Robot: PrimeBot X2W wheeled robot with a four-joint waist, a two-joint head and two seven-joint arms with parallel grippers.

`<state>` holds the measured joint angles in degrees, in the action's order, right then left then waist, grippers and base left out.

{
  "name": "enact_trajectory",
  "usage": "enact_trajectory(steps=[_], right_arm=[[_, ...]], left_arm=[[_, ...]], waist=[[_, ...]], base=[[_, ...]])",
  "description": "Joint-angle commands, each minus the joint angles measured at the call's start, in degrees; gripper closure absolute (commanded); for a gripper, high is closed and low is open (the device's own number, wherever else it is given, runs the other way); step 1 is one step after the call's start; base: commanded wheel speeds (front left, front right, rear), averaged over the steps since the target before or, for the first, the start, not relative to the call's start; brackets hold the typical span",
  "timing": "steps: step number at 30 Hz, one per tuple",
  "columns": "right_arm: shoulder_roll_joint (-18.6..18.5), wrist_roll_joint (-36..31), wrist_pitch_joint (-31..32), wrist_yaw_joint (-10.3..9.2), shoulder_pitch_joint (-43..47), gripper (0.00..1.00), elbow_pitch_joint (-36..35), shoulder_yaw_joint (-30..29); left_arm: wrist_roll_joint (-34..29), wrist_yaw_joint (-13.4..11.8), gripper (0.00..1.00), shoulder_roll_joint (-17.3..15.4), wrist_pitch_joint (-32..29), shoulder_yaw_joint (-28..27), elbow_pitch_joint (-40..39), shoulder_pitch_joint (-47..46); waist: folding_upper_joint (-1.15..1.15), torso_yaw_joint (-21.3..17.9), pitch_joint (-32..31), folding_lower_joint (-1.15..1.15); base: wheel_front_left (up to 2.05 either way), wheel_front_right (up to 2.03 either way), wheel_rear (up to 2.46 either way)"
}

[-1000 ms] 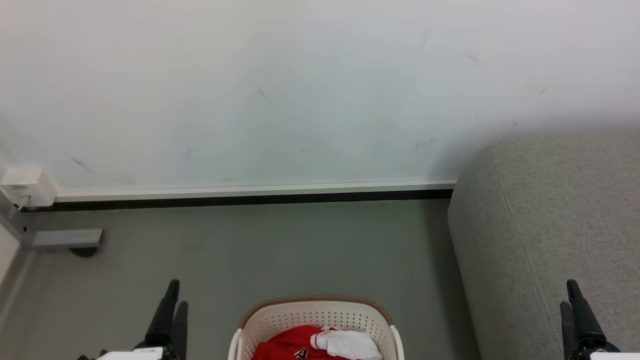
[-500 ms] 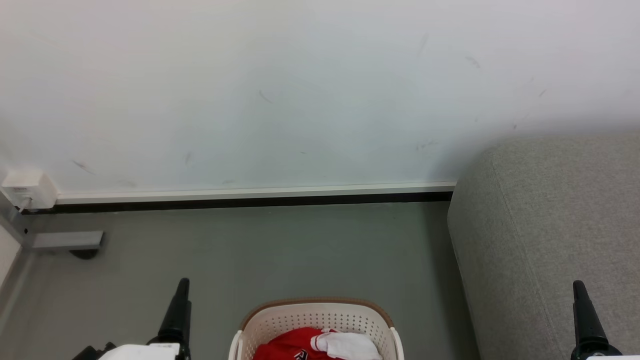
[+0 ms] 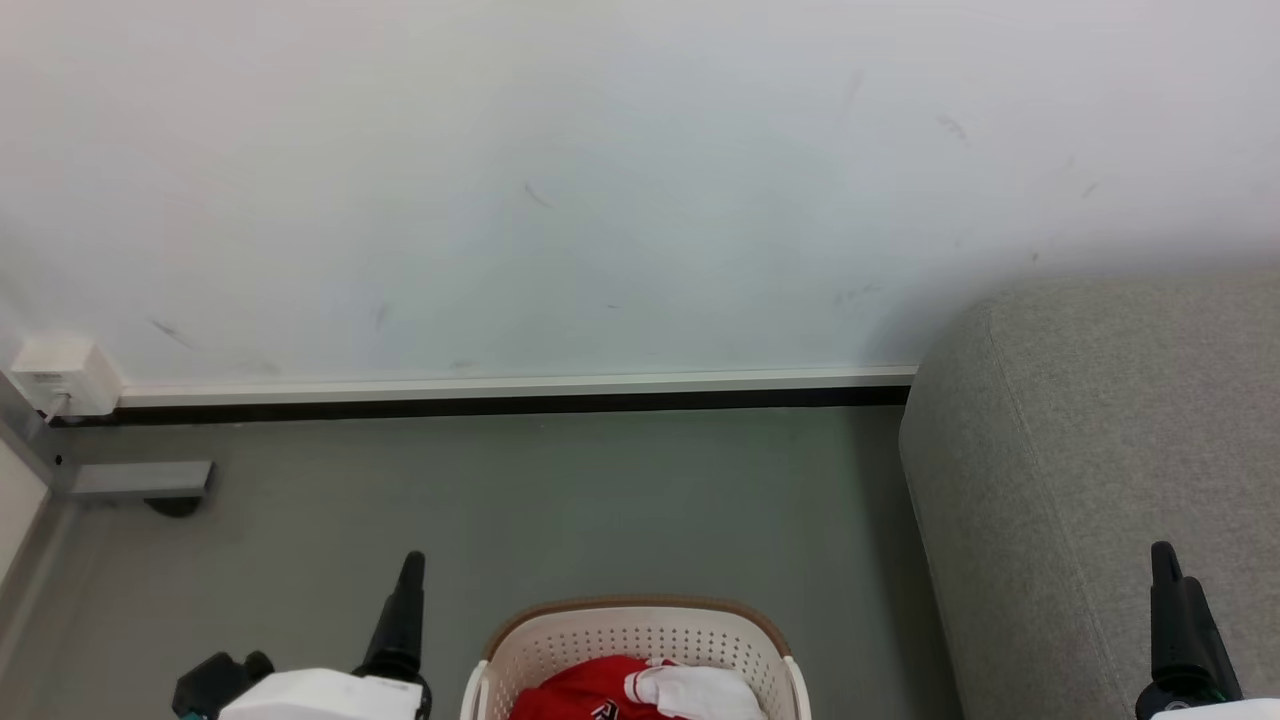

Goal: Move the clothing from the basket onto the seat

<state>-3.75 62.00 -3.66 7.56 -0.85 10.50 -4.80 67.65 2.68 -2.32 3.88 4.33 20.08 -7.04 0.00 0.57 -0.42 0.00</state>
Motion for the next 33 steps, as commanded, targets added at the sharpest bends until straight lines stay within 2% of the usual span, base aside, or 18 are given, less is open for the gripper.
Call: enact_trajectory(steps=[1,22,33], right_arm=[[-0.69,-2.99,-0.74,-0.05,-0.01,0.0,-1.28,-0.18],[-1.0,-27.26,-4.32,-0.07,-0.31,0.0,-0.26,1.27],[-1.43,-36.53,-6.03,-0.08,-0.67,0.0,1.31,1.6]], left_arm=[[-2.59,-0.3,0.0,-0.39,0.49,0.55,-0.32,-1.61],[-24.27,-4.29,0.0,-0.5,4.12,5.29,2.13,-3.47],[-34.45,-5.37,0.0,-0.55,5.8,5.86,2.45,-3.89]], waist=[[0.0,0.05,0.02,0.0],[0.0,0.31,0.13,0.0],[0.0,0.76,-0.17,0.0]], base=[[0.0,0.0,0.0],[0.0,0.0,0.0],[0.0,0.0,0.0]])
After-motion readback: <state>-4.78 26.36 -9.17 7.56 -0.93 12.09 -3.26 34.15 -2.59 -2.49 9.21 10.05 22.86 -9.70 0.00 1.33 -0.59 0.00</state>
